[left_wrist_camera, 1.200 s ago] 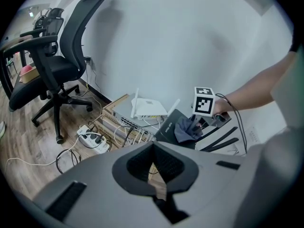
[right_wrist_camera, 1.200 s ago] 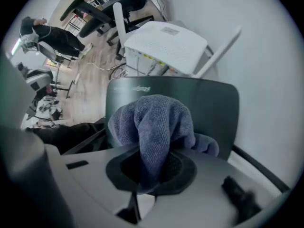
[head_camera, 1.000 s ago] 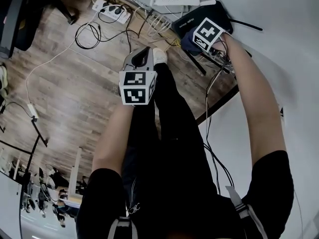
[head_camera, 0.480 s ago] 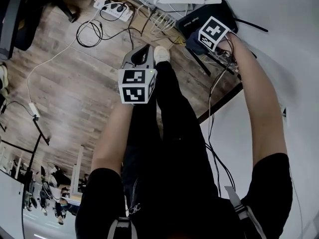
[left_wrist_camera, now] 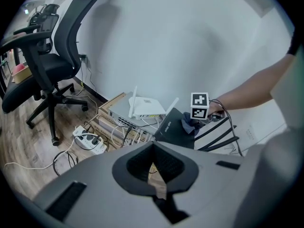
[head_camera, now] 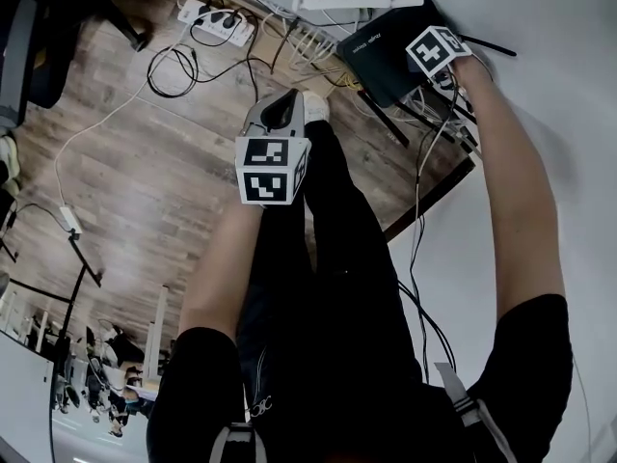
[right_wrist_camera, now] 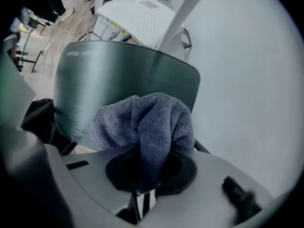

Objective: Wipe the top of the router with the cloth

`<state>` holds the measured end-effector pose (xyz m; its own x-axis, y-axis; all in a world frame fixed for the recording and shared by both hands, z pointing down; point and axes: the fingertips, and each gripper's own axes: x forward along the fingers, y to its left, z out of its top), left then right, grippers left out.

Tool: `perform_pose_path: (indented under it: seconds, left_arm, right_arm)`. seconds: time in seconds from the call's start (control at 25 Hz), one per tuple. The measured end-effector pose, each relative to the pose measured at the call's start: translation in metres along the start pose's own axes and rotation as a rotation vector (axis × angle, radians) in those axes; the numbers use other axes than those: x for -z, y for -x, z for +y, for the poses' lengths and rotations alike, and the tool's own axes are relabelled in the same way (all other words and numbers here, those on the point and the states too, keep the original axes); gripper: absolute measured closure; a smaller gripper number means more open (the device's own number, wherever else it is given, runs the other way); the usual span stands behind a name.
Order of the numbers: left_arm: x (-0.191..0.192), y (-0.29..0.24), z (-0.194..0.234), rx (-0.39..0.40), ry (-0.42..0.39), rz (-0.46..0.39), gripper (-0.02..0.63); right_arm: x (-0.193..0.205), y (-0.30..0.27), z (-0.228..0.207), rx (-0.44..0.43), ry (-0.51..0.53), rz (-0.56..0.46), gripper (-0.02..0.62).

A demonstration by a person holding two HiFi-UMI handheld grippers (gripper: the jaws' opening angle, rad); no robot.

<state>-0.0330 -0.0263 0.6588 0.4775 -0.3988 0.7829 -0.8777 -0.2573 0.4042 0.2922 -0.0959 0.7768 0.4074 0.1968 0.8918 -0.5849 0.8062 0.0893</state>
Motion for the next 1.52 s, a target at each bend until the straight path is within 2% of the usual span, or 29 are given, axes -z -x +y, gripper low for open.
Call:
perform_pose_path:
  seconds: [0.12,0.32,0.48,0.56,0.68,0.76,0.88,1.0,1.16,1.28,1.36,1.44,1.52]
  left_arm:
    - [0.000,0.002,0.002,-0.006,-0.010,-0.001,0.601]
    - [-0.010,0.016,0.018,-0.057,-0.003,-0.030,0.601]
    - [-0.040,0.039,0.026,-0.106,-0.005,-0.088,0.601]
    - [-0.066,0.053,0.019,-0.109,-0.010,-0.132,0.601]
    - [-0.110,0.086,0.003,-0.129,-0.023,-0.210,0.601]
    - [-0.133,0.119,-0.014,-0.142,-0.023,-0.252,0.601]
    - [-0.170,0.171,-0.045,-0.138,-0.038,-0.312,0.601]
    - [-0.204,0.218,-0.070,-0.161,-0.080,-0.368,0.601]
    - [-0.246,0.274,-0.095,-0.176,-0.087,-0.464,0.601]
    - [-0.284,0.314,-0.117,-0.179,-0.154,-0.546,0.601]
    - [-0.302,0.345,-0.131,-0.196,-0.201,-0.601,0.601]
    - [-0.317,0.384,-0.142,-0.215,-0.214,-0.662,0.601]
    - [-0.340,0.430,-0.149,-0.232,-0.213,-0.734,0.601]
  right_arm:
    - [-0.002,-0.003,-0.014,0.025,-0.068,-0.051,0.551]
    - [-0.002,0.023,-0.020,-0.051,-0.163,-0.105,0.551]
    - [-0.012,0.074,-0.017,-0.044,-0.197,-0.244,0.551]
    - [-0.019,0.116,-0.014,-0.041,-0.211,-0.375,0.551]
    - [-0.022,0.183,-0.005,-0.053,-0.280,-0.622,0.551]
    - [-0.011,0.233,0.013,-0.100,-0.361,-0.770,0.551]
    - [0.016,0.300,0.035,-0.152,-0.492,-0.923,0.551]
    - [0.034,0.371,0.049,-0.165,-0.563,-1.091,0.551]
    - [0.051,0.466,0.048,-0.140,-0.617,-1.336,0.551]
    - [0.061,0.540,0.042,-0.110,-0.637,-1.518,0.551]
    - [0.073,0.587,0.044,-0.122,-0.661,-1.635,0.551]
    - [0.089,0.636,0.049,-0.119,-0.673,-1.737,0.551]
    - [0.104,0.690,0.052,-0.079,-0.655,-1.827,0.551]
